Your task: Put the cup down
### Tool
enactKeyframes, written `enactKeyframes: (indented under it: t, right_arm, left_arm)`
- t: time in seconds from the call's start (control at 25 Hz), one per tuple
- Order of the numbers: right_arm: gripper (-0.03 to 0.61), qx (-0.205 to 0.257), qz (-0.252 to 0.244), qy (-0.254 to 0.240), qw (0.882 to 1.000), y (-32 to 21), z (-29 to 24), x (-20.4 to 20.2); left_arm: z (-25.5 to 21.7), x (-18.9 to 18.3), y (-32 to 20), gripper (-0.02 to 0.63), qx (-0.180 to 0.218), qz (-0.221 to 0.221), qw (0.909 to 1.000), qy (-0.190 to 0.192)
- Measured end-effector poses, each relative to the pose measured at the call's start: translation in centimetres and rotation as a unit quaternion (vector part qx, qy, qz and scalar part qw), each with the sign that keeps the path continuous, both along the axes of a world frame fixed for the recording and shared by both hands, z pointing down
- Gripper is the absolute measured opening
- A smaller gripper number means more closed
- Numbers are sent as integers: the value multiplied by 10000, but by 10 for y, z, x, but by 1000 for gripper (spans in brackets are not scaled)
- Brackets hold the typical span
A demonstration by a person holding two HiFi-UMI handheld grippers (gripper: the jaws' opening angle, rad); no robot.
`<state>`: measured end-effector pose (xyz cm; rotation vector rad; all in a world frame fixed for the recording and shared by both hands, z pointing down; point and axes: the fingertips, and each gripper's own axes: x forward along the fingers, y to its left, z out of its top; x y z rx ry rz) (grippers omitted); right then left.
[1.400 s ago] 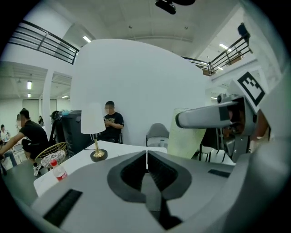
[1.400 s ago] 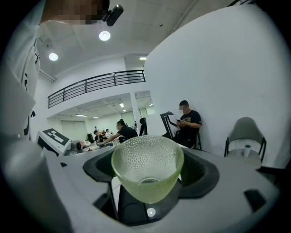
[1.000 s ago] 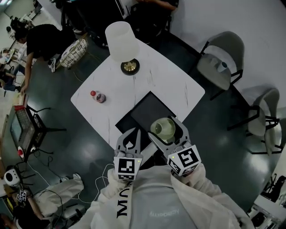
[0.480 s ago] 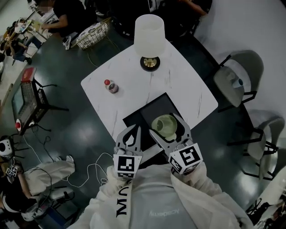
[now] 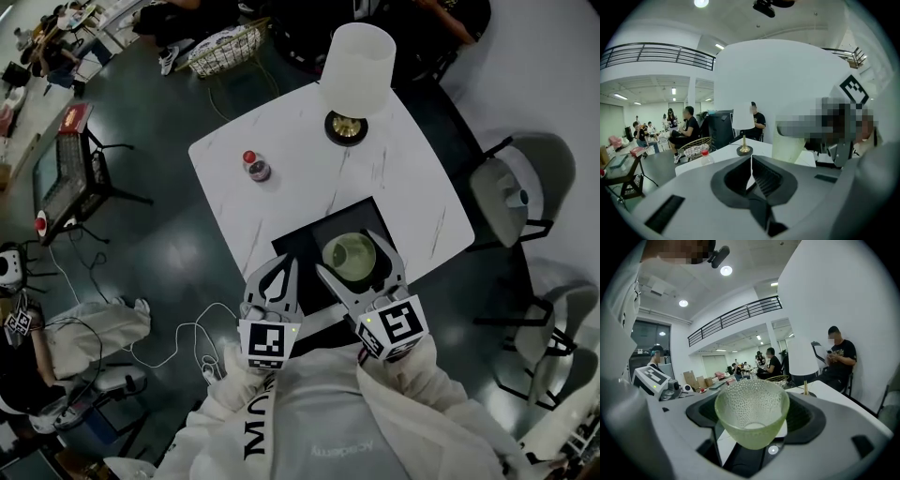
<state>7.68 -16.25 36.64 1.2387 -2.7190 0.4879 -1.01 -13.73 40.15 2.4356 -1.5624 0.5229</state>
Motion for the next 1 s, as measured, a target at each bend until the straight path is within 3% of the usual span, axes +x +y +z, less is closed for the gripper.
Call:
enactKeyframes:
  t: [0.4,1.0]
  right_arm:
    - [399,27,-171,91,9998,-5,3,-19]
    - [399,334,-219,455,9982,8,15,-26]
  left_arm:
    - [1,-27,-4,15,62,-281,9996,-36]
    - [12,-29,0,15,347,-202,9992,46]
